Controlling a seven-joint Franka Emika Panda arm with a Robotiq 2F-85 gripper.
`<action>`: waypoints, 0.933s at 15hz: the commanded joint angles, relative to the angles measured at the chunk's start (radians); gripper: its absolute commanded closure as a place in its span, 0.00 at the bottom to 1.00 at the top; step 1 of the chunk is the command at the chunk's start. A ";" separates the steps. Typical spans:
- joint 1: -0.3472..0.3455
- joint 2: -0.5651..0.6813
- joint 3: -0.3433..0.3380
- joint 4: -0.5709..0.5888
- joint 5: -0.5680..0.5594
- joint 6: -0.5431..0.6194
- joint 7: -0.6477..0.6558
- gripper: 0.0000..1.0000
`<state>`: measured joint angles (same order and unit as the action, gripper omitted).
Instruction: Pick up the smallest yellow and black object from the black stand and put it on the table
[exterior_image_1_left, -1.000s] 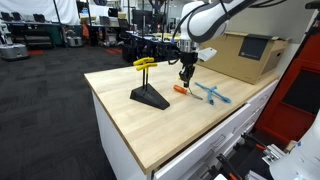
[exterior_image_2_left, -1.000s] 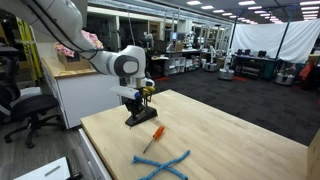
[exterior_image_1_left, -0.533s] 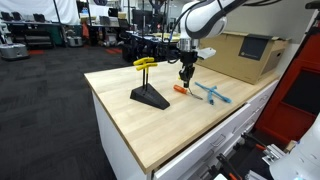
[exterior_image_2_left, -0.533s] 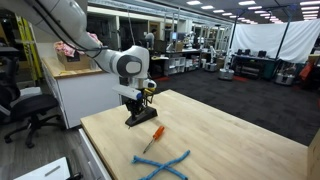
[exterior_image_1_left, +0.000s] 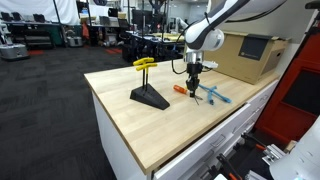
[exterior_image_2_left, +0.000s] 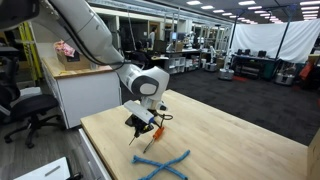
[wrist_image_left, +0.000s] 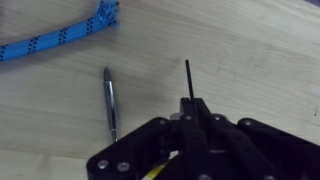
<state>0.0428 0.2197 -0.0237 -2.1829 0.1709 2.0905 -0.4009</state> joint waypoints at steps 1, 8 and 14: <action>-0.047 0.100 0.035 0.105 0.017 -0.074 -0.021 0.98; -0.059 0.130 0.062 0.163 0.014 -0.103 -0.006 0.46; -0.049 0.016 0.070 0.035 0.017 0.036 0.004 0.05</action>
<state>0.0103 0.3167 0.0221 -2.0538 0.1716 2.0371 -0.3979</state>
